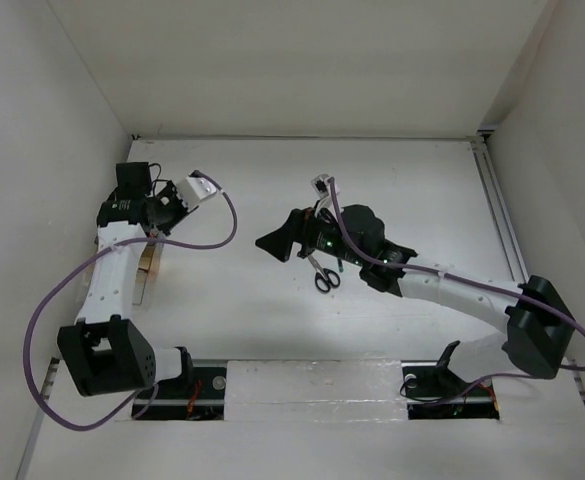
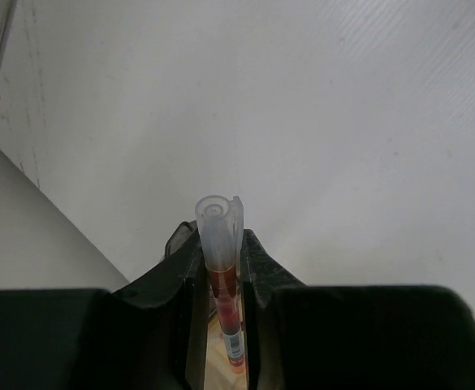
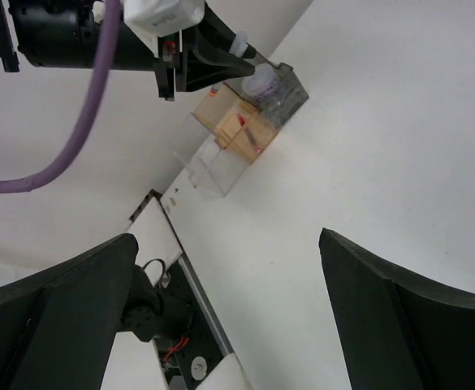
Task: Sort the stationery into containers
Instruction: Place the stationery into the container
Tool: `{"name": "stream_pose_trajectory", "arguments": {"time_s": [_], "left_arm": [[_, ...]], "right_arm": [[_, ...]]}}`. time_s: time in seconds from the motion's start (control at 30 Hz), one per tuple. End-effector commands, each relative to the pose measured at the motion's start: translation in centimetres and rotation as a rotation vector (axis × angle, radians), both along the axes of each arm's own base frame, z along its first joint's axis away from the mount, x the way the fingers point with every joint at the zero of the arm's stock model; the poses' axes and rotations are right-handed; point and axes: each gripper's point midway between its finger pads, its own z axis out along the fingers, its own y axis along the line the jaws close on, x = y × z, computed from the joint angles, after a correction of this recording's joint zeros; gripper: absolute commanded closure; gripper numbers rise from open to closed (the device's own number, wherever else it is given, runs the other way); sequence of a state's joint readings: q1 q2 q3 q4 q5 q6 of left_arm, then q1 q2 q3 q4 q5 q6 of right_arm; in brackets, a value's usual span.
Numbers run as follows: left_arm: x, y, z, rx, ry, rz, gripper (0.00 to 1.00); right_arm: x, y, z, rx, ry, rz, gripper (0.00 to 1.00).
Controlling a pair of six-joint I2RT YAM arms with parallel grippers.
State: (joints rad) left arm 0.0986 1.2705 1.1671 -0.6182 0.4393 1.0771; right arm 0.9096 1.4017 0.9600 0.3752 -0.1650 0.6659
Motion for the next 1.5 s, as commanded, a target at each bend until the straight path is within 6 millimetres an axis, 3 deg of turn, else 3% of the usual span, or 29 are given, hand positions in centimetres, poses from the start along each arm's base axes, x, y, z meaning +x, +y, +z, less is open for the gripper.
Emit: {"name": "stream_pose_trajectory", "arguments": {"time_s": [0.0, 0.03, 0.17, 0.3, 0.47, 0.7, 0.87, 1.0, 1.13, 1.47], "left_arm": [[1.0, 2.2, -0.6, 0.14, -0.037, -0.08, 1.0], [1.2, 2.8, -1.0, 0.163, -0.036, -0.096, 1.0], [0.5, 4.4, -2.8, 0.273, 0.019, -0.137, 1.0], [-0.2, 6.0, -4.8, 0.322, 0.119, -0.15, 1.0], [-1.3, 7.0, -4.9, 0.288, 0.197, -0.226, 1.0], [-3.1, 9.2, -6.9, 0.311, 0.231, -0.266, 1.0], [-4.3, 11.9, -8.3, 0.373, 0.252, -0.288, 1.0], [-5.2, 12.8, -9.4, 0.358, 0.308, -0.301, 1.0], [-6.1, 12.4, -10.8, 0.35, 0.33, -0.33, 1.0], [-5.6, 13.8, -11.5, 0.328, 0.351, -0.331, 1.0]], "right_arm": [[0.0, -1.4, -0.7, -0.064, -0.02, -0.053, 0.0], [0.2, -1.6, -1.4, -0.087, -0.018, -0.065, 0.0], [0.0, -2.6, -1.1, -0.09, -0.03, -0.089, 0.0], [0.2, -3.3, -2.1, -0.126, -0.01, -0.122, 0.0], [0.0, -3.4, -2.2, -0.137, -0.006, -0.131, 0.0], [-0.5, -3.7, -3.7, -0.196, 0.014, -0.139, 0.0], [-1.0, -3.5, -4.1, -0.208, 0.028, -0.14, 0.0], [-1.4, -3.3, -4.3, -0.211, 0.043, -0.153, 0.0], [-1.4, -3.0, -4.5, -0.225, 0.055, -0.163, 0.0], [-2.1, -1.2, -4.3, -0.251, 0.054, -0.151, 0.0]]}}
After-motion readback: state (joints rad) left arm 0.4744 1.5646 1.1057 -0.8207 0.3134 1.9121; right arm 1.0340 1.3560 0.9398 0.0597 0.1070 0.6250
